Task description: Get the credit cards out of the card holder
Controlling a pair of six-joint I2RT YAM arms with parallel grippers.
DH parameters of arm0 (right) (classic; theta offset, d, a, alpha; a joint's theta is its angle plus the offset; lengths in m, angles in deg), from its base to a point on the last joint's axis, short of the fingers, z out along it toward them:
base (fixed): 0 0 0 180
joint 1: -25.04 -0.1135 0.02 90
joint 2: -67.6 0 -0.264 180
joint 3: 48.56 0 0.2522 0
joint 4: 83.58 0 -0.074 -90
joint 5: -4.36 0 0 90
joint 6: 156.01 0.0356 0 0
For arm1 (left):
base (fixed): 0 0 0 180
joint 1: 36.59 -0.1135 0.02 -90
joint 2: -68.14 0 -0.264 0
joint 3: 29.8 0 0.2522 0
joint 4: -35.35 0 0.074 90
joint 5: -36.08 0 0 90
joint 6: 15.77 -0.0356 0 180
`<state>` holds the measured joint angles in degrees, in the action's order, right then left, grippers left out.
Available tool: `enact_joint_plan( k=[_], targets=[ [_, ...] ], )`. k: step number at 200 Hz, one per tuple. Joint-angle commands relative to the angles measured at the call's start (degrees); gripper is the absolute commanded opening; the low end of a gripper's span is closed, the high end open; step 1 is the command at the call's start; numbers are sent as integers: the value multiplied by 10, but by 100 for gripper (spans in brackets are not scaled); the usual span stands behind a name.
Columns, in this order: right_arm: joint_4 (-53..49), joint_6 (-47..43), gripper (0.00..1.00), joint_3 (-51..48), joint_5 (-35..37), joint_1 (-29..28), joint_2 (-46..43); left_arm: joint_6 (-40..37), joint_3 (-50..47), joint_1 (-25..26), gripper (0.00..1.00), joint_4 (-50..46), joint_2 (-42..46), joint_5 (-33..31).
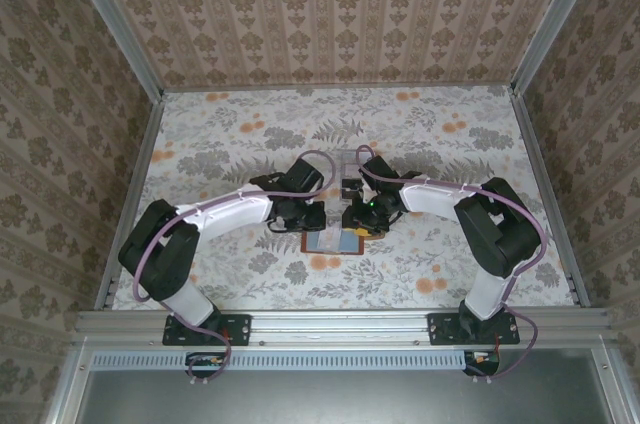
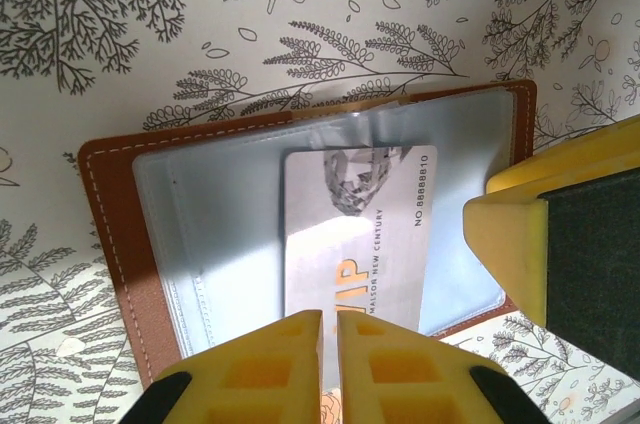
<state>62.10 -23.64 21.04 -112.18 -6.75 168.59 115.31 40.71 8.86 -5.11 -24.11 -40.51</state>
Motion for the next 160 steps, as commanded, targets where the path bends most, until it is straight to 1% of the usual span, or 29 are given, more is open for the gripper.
enact_joint_plan(
  k=[1, 25, 62, 101, 140, 160],
  targets=[
    [-20, -1, 37, 0, 12, -2, 10, -10, 20, 10, 12, -26, -14, -18],
    [-19, -1, 37, 0, 11, -2, 11, -9, 27, 15, 14, -25, -24, -15],
    [-17, 0, 37, -1, 10, -2, 11, 1, 17, 16, 22, -8, -32, -4],
    [-18, 0, 37, -1, 8, -2, 10, 10, -2, 7, 29, 12, -29, 2],
    [-20, -1, 37, 2, 8, -2, 11, 15, -18, 0, 30, 44, -45, 36],
    [-19, 0, 37, 4, 7, -2, 14, 17, -22, -1, 31, 52, -51, 40]
  ],
)
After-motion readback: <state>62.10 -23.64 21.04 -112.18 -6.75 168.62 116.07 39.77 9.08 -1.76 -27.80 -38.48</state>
